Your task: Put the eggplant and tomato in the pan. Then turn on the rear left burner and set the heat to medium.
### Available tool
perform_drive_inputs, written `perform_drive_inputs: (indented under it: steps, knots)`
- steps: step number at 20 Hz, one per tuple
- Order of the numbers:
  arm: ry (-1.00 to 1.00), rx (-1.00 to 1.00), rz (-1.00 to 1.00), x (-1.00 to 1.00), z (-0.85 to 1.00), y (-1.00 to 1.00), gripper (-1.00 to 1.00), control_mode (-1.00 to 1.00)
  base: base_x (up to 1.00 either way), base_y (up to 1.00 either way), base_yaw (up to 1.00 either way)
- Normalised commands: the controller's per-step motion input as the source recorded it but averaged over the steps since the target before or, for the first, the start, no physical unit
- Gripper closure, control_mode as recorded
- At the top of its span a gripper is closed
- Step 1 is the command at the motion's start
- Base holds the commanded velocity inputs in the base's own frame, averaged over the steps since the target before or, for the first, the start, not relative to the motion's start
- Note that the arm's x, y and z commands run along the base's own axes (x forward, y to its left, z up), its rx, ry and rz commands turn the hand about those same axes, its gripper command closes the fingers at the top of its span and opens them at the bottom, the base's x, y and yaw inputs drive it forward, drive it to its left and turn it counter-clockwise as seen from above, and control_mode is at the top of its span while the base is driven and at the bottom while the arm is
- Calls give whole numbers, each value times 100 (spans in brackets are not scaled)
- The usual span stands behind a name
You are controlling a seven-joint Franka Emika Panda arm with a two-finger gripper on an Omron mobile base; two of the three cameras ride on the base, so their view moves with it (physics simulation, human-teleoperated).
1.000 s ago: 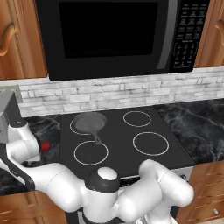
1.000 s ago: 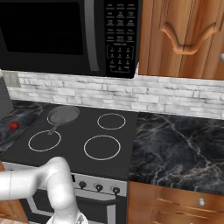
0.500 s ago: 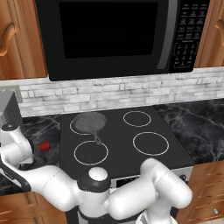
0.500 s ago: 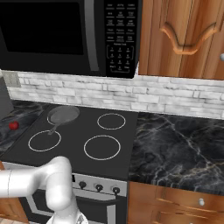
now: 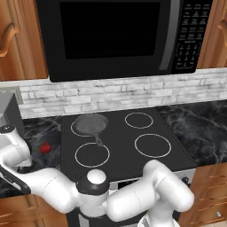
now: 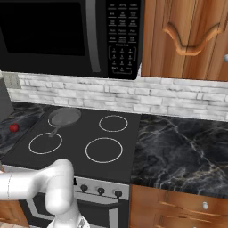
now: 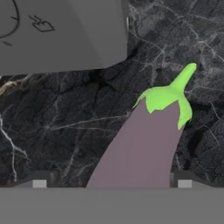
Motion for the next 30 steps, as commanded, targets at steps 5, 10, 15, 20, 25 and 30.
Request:
perform_drive_inputs:
  steps: [5, 10, 15, 20, 25, 30]
  knots:
    - [0, 0, 0, 0, 0, 0, 100, -100, 0, 0, 0]
    - [0, 0, 0, -26, 0, -1, 100, -100, 0, 0, 0]
    - [-3, 10, 12, -95, 16, -30, 100, -100, 0, 0, 0]
    - [-2, 12, 20, -56, 75, -62, 100, -100, 0, 0, 0]
    - [-5, 12, 22, -15, 86, -97, 100, -100, 0, 0, 0]
    - [-4, 10, 20, -2, 75, -100, 100, -100, 0, 0, 0]
